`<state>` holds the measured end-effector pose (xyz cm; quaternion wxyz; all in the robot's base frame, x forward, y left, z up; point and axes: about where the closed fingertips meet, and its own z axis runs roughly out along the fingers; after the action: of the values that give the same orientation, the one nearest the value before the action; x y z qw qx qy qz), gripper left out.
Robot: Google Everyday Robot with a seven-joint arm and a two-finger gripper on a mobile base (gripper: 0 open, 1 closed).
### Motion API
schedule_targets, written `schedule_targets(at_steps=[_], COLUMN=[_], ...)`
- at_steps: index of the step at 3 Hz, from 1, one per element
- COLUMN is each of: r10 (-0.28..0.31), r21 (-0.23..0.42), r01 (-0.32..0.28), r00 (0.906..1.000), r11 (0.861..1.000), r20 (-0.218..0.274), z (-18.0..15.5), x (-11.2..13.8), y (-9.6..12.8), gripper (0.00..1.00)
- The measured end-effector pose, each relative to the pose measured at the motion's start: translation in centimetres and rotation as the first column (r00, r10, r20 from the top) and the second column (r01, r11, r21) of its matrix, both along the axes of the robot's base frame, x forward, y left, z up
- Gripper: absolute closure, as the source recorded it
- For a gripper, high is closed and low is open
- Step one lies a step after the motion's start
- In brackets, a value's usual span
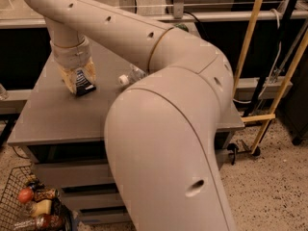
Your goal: Pick rxbar blueberry
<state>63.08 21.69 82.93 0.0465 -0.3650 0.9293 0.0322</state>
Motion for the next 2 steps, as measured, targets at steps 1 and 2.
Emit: schedule_targets(at_steps=[1,2], r10=[0.0,0.031], r21=[0.0,0.031], r01=[0.0,-0.033], r00=[1.0,0.998], r11=[1.0,0.999], r20=[0.0,0.054], z=[0.2,2.1], x=[0.0,0.1], y=[0.0,-0.6], gripper=[1.0,1.0])
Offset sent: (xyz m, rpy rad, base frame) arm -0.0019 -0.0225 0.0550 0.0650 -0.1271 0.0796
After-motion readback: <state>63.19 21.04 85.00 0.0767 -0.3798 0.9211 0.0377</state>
